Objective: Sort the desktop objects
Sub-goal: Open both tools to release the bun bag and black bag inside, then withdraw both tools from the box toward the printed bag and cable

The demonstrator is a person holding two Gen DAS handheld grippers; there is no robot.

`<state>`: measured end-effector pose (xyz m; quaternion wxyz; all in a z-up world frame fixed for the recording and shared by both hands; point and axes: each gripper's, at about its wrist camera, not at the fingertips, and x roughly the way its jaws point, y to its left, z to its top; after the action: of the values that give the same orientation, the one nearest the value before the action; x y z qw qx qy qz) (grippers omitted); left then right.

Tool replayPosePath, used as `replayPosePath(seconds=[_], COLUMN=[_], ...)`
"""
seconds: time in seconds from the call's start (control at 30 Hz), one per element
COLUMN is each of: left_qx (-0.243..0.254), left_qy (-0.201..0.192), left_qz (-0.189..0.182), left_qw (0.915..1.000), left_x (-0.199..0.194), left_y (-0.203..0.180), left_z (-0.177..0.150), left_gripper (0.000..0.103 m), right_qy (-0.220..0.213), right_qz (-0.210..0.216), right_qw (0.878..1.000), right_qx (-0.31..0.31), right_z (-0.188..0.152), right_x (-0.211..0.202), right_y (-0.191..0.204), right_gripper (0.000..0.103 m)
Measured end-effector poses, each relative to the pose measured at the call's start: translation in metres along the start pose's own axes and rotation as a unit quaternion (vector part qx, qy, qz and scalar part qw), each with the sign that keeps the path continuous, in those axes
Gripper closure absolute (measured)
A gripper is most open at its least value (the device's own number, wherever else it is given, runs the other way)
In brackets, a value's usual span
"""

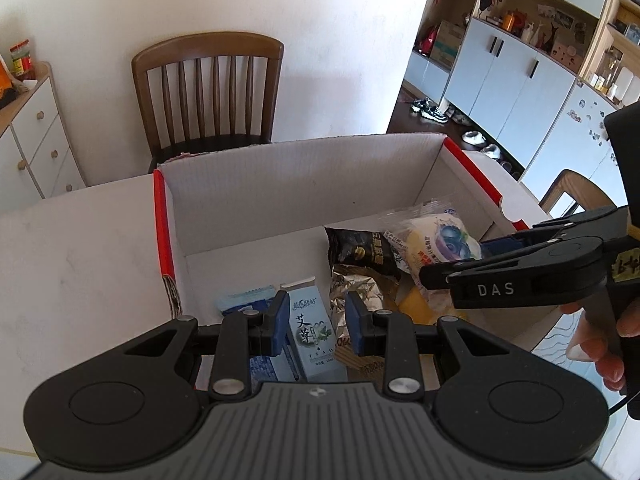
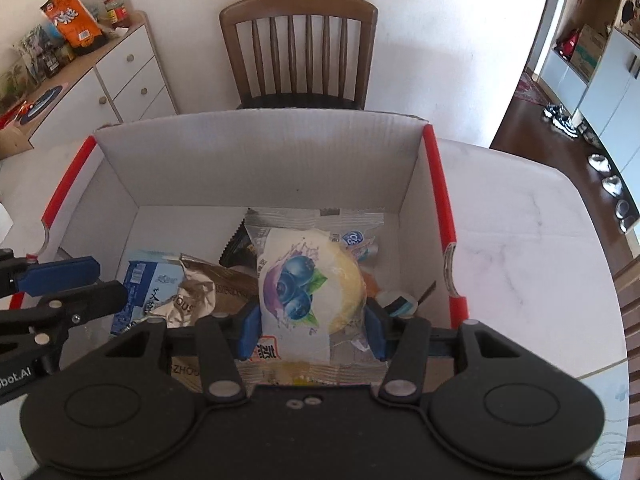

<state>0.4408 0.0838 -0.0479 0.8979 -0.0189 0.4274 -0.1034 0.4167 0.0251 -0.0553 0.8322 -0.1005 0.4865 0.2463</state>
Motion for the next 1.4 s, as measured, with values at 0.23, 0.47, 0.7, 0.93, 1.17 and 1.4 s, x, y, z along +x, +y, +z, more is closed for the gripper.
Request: replayPosePath(seconds=[0.23, 0.47, 0.7, 0.93, 1.17, 1.4], left_qx=[0.001, 0.004, 0.007, 0.011, 0.016, 0.015], left_qy=[0.002, 0.003, -0.003, -0.009, -0.020, -0.028], left_qz=[-0.001, -0.006, -0.010, -0.015, -0.023, -0.030], left_qw=[1.0000, 1.0000, 0.9999, 0.9998, 0.9994, 0.9990], left_x=[0.001, -0.005, -0.017, -0.036, -0.057, -0.073], left_y=[-0.001, -0.002, -0.008, -0.016, -0.025, -0.032], left_z=[0.001, -0.002, -0.003, -0.007, -0.013, -0.021], left_gripper=[0.074, 0.074, 0.074, 0.074, 0.074, 0.074], right_qy=[-0.012, -0.020, -0.031, -0.037, -0.044, -0.058], right_qz=[0.004, 0.025, 0.037, 0.041, 0.052, 0.060], right_qw=[1.000, 0.999, 0.999, 0.998, 0.997, 0.996], right_qx=[0.000, 0.000, -0.016, -0.016, -0.027, -0.035], right_z=[-0.003, -0.010, -0.018, -0.029, -0.044, -0.056], right_x=[-0.007, -0.028, -0.055, -0.077, -0.099, -0.120], right_y=[0.000, -0.004, -0.002, -0.004, -0.004, -0.003], right_gripper=[0.033, 0.032, 0.032, 0.032, 0.029, 0.027])
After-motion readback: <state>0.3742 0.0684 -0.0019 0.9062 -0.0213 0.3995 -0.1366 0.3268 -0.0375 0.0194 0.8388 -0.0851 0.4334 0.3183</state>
